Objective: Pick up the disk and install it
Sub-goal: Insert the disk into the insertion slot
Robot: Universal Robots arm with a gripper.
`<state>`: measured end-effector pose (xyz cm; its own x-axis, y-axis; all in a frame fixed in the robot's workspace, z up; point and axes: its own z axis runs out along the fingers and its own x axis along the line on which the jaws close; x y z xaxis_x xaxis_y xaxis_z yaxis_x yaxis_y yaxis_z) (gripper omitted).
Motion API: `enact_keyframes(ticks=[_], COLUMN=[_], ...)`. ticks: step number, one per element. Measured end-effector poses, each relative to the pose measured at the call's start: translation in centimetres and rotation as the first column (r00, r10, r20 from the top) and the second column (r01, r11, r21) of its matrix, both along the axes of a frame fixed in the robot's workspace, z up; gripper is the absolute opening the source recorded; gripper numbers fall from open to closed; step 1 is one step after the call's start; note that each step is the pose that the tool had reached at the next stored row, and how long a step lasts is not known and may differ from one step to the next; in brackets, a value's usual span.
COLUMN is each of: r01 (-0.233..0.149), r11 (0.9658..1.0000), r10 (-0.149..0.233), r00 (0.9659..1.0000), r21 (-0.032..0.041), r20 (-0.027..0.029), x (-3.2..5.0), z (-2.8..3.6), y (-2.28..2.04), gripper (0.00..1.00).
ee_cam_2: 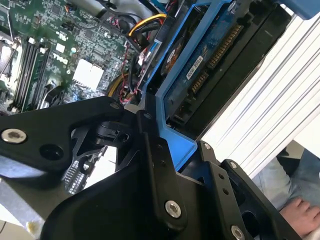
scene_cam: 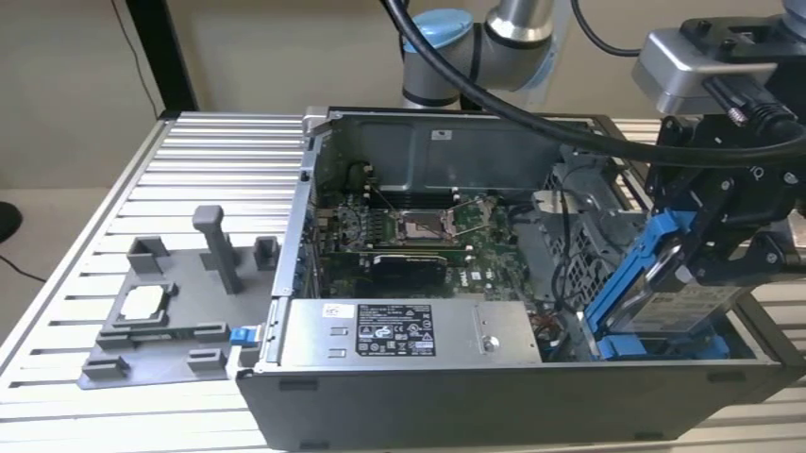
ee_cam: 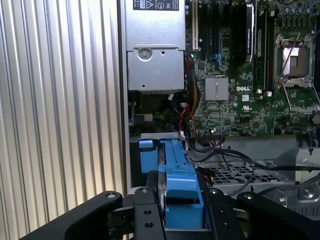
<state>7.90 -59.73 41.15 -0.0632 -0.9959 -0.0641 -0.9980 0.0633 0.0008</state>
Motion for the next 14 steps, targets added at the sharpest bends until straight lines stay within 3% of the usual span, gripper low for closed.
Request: enact_keyframes(ticks=[9,10,14], r01=[0.000,0.000,0.000], r11=[1.0000,1.0000,1.0000], r10=[0.000,0.000,0.000], r00=[1.0000,1.0000,1.0000], r21=[0.0000,-0.0002,-0.0001], r20=[0.0000,0.0000,0.0000], x=[0.00,0.00,0.00], z=[-0.03,-0.03,-0.04], y=[0.00,0.00,0.00], gripper=[0.00,1.00,1.00])
